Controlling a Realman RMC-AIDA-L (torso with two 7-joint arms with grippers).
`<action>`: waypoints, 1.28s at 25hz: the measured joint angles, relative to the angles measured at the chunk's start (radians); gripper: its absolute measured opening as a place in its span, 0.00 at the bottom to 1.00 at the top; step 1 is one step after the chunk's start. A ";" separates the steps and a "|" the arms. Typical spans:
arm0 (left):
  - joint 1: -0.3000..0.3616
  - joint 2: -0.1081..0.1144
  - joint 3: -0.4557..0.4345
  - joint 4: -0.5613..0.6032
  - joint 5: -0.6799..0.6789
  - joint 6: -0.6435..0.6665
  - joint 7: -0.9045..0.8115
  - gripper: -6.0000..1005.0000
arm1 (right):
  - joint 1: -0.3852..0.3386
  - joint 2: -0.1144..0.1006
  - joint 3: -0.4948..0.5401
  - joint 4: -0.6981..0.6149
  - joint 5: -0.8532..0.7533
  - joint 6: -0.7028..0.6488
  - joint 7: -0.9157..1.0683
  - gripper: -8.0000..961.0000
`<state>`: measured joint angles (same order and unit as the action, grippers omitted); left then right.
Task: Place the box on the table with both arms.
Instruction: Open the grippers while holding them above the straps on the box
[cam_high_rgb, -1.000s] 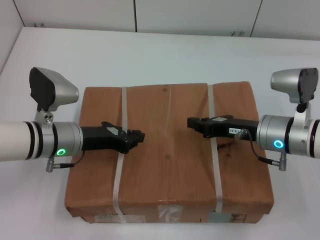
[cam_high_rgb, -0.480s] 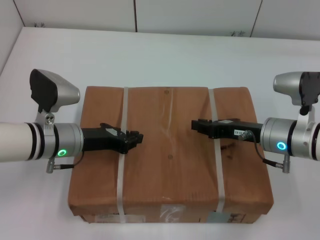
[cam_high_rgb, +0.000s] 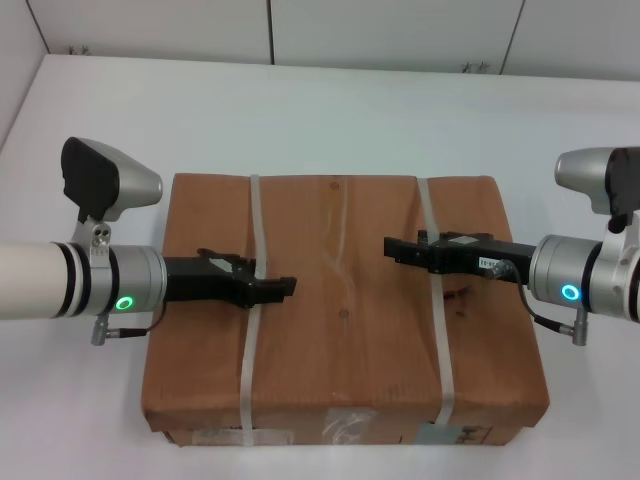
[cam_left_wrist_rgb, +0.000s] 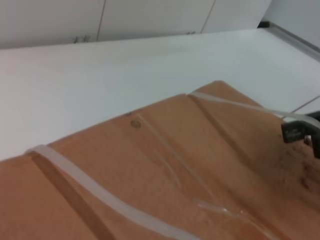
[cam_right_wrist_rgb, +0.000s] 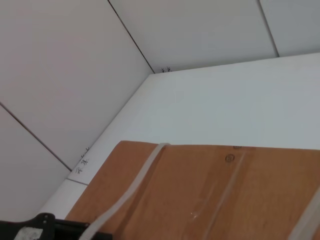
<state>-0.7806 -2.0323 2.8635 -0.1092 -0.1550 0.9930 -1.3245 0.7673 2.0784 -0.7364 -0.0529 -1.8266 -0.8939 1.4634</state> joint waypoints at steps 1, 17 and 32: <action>-0.002 0.000 0.000 -0.002 0.007 0.000 -0.006 0.47 | 0.000 0.000 0.000 0.000 0.000 0.001 0.000 0.46; 0.005 0.004 0.001 -0.009 0.007 -0.005 -0.003 0.63 | -0.036 0.000 0.045 -0.004 0.002 0.083 -0.004 0.92; 0.016 0.038 -0.005 -0.011 0.004 0.018 -0.008 0.63 | -0.091 0.000 0.078 -0.078 0.020 0.034 -0.003 0.91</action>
<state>-0.7641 -1.9943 2.8581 -0.1197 -0.1508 1.0105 -1.3323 0.6765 2.0786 -0.6582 -0.1314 -1.8062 -0.8599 1.4608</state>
